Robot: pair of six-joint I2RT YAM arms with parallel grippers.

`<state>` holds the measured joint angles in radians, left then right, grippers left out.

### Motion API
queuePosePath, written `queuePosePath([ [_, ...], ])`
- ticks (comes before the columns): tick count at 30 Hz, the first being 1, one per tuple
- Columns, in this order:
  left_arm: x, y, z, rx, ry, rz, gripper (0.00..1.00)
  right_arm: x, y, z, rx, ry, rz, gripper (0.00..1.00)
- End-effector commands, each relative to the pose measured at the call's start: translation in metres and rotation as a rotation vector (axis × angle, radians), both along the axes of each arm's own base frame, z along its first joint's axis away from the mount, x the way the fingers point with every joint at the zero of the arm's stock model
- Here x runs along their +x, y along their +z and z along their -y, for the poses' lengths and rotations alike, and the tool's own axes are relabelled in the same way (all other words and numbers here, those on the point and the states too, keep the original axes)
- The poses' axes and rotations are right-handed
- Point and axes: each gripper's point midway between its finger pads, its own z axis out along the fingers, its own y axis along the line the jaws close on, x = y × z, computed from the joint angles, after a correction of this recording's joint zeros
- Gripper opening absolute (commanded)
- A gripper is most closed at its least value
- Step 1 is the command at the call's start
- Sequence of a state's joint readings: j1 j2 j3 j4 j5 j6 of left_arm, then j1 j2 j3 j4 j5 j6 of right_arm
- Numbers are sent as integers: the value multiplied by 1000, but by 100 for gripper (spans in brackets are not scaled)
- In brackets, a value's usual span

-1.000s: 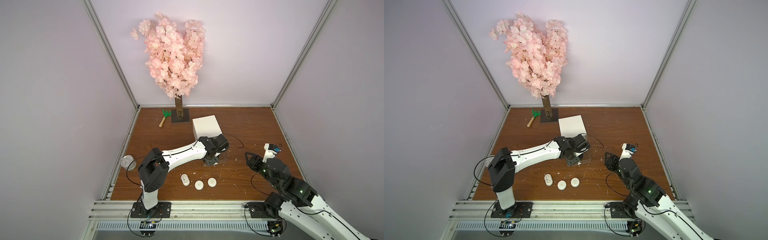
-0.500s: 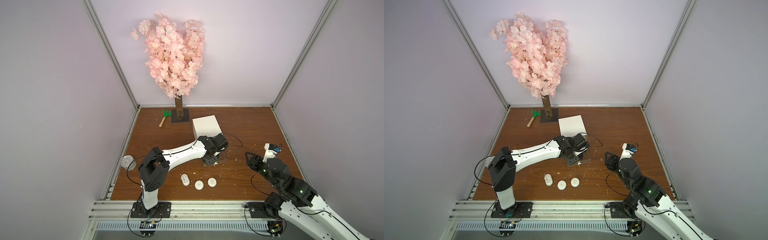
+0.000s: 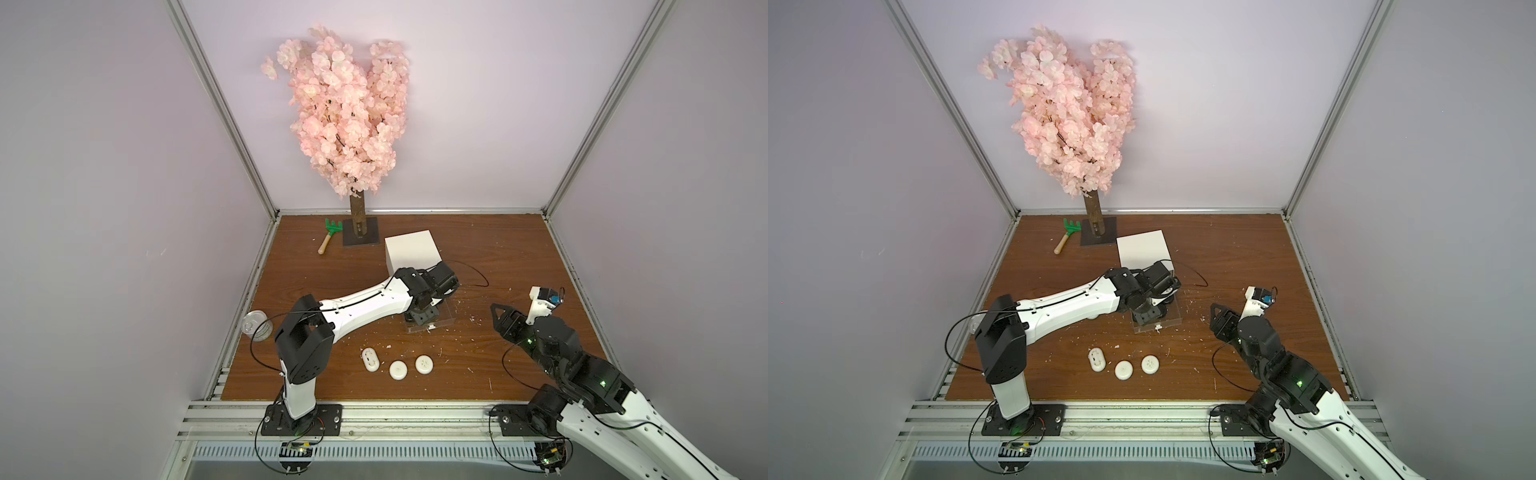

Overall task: Put the bluetooth earphones in the drawer according to color
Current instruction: Place the bluetooth earphone in the drawer, then close the drawer in the storage box.

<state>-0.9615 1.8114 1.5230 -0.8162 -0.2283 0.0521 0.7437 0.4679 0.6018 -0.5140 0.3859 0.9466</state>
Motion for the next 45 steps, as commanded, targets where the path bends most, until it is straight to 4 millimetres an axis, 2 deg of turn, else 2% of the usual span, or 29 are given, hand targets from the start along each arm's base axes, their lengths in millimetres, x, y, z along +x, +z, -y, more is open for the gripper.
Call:
queuePosePath([
  [1, 21, 72, -9, -106, 93, 169, 68, -1, 17, -1, 28, 14, 39, 62],
  [3, 32, 98, -19, -147, 147, 233, 75, -1, 17, -4, 35, 24, 35, 62],
  [5, 45, 119, -36, -203, 217, 278, 79, -1, 16, -8, 47, 39, 29, 61],
  [9, 68, 139, -71, -292, 357, 311, 81, -1, 10, -20, 65, 86, 4, 57],
  [12, 83, 144, -90, -387, 435, 294, 82, -1, 4, -36, 85, 147, -20, 37],
  [14, 94, 143, -99, -458, 470, 262, 83, -1, -3, -49, 99, 197, -45, 17],
  [16, 104, 141, -103, -514, 496, 230, 83, -1, -8, -61, 119, 244, -66, 3],
  [17, 108, 138, -104, -539, 503, 209, 83, -2, -11, -67, 130, 267, -78, 0],
  [22, 130, 119, -109, -633, 544, 96, 83, -7, -19, -81, 154, 316, -114, 0],
  [26, 138, 103, -107, -670, 551, 12, 82, -13, -29, -86, 180, 328, -135, 0],
  [36, 136, 76, -98, -676, 543, -91, 77, -26, -53, -104, 199, 364, -186, 0],
  [45, 133, 59, -102, -640, 558, -114, 75, -30, -66, -118, 194, 386, -213, 0],
])
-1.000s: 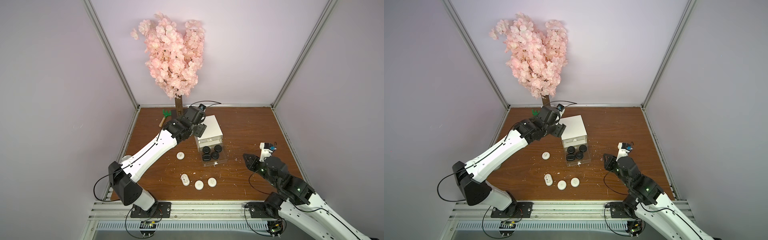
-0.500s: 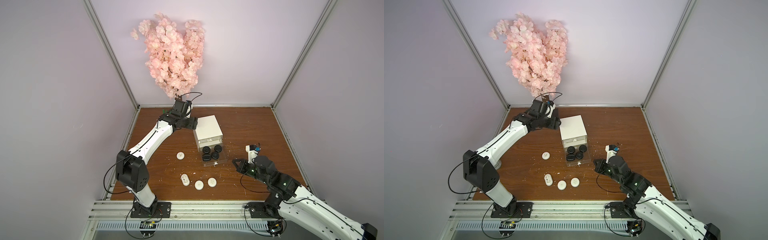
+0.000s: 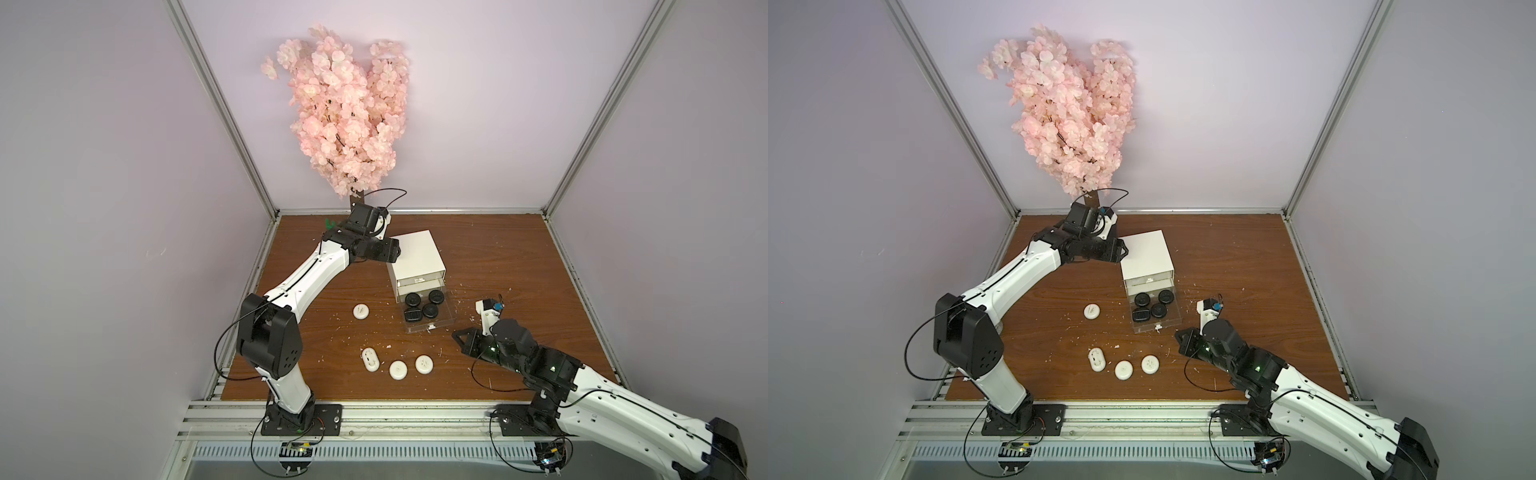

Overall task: Put the bluetooth earphones in the drawer according to color
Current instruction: Close the drawer in the storage box.

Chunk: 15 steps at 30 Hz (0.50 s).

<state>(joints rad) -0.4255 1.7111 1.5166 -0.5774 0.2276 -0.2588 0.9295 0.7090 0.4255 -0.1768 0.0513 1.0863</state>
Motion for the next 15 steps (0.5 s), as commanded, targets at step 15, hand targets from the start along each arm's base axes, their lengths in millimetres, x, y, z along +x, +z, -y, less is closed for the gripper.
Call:
queuePosePath([
  [15, -1, -34, 0, 12, -5, -83, 74, 4, -8, -24, 47, 12, 6, 0],
])
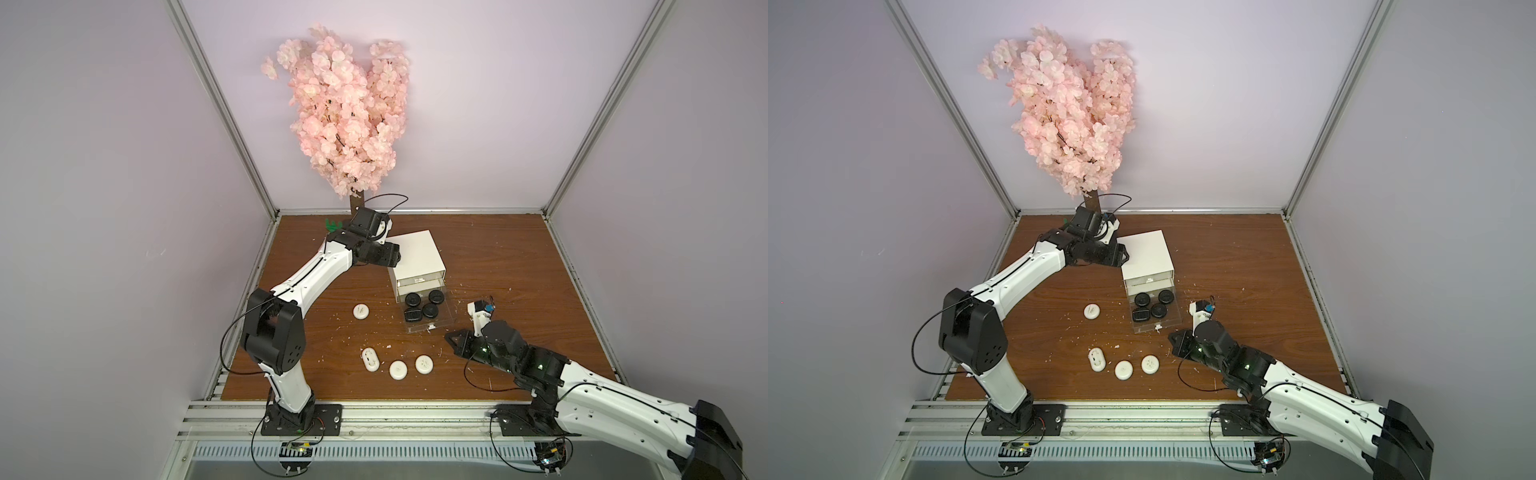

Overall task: Put the bluetooth earphones in the drawer according to color
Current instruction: Close the drawer in the storage box.

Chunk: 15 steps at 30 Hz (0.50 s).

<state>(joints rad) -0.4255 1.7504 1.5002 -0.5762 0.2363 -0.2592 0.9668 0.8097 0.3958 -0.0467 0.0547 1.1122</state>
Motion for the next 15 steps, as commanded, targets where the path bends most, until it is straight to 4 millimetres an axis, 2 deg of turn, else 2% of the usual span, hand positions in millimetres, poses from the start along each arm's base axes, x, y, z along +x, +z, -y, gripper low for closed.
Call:
queuePosePath([
  [1, -1, -12, -1, -4, 1, -34, 74, 4, 4, -7, 33, -7, 19, 0],
  [15, -3, -23, 5, 6, -12, -58, 71, 8, -11, -14, 105, -92, 42, 0],
])
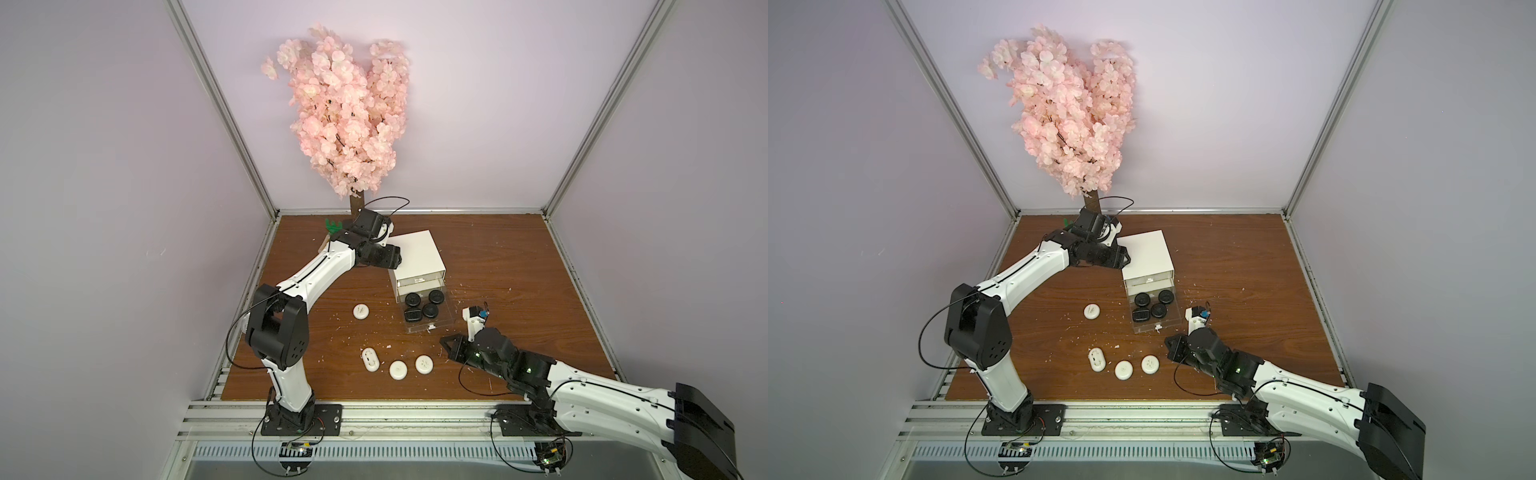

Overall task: Put the bluetooth earphones in the drawer according to color
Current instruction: Close the drawer in the storage box.

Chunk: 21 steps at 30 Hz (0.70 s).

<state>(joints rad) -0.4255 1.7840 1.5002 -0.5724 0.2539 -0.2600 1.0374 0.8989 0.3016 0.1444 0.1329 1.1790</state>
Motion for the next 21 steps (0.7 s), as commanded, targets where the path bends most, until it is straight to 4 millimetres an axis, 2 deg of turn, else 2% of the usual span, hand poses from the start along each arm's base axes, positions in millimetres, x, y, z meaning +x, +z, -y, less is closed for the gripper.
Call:
queuePosePath([
  [1, -4, -10, 1, 7, -2, -27, 70, 11, 15, -4, 91, -73, 49, 0],
  [12, -6, -19, 6, 19, -11, -44, 65, 20, 11, 6, 154, -171, 77, 0],
  [21, -10, -27, 14, 22, -18, -67, 62, 25, 15, 7, 188, -197, 104, 0],
])
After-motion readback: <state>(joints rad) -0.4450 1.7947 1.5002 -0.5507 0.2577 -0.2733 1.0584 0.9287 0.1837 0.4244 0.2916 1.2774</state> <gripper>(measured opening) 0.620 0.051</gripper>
